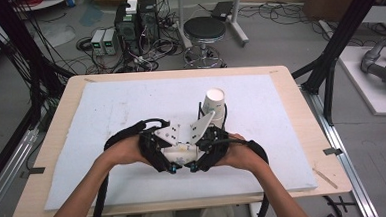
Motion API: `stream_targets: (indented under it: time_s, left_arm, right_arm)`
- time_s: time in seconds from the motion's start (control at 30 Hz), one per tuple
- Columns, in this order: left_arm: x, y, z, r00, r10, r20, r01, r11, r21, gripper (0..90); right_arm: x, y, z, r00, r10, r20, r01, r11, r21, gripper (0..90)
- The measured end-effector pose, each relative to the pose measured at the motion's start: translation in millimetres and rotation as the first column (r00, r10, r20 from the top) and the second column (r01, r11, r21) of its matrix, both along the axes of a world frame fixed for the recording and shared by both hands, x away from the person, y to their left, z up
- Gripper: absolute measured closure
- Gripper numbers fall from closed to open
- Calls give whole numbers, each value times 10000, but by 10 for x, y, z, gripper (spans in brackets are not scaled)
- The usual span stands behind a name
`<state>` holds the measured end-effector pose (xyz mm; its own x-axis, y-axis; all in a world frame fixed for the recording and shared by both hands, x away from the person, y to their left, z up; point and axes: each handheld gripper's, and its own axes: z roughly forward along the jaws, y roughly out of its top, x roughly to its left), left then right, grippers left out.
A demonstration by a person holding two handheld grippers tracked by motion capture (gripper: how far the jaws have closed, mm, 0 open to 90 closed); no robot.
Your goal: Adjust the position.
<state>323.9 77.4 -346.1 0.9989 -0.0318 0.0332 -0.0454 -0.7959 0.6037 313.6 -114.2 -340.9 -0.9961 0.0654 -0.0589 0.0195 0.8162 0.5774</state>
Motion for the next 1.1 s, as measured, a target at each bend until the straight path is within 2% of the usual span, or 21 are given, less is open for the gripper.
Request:
stream_targets:
  time_s: [0.17,0.27,0.33,0.4,0.43,0.5,0.83,0.9,1.1]
  left_arm:
    - [1,-6,-12,10000,-12,2,12,10000,-8,312]
    - [0,1,-16,10000,-29,-54,28,9999,-168,292]
    - [7,7,-21,9996,96,-265,-112,9981,-606,219]
    - [13,10,-22,9985,138,-523,-177,9971,-746,164]
    - [23,11,-18,9987,72,-504,-105,9978,-654,140]
    - [18,9,-25,9980,223,-584,-267,9968,-756,136]
    - [25,38,23,9981,232,-567,-301,9919,-1232,127]
    - [26,62,43,9981,297,-549,-373,9889,-1442,127]
    - [31,147,100,9968,554,-583,-669,9735,-2185,127]
  right_arm:
    - [-10,-2,0,10000,-68,-48,67,9999,-127,373]
    - [-10,-2,-4,9999,-79,-67,79,9999,-76,373]
    - [-6,-4,-1,10000,-48,-28,47,9999,-102,373]
    - [-6,-4,0,10000,-29,6,29,10000,-59,373]
    - [-6,-4,0,10000,-31,18,31,10000,-55,373]
    - [-4,-5,-1,10000,-24,27,24,10000,-41,372]
    - [-10,-28,0,10000,-75,25,74,10000,44,373]
    - [-12,-40,-16,10000,-88,-17,88,9999,95,373]
    - [-16,-92,-55,9997,-209,-115,212,9994,270,373]
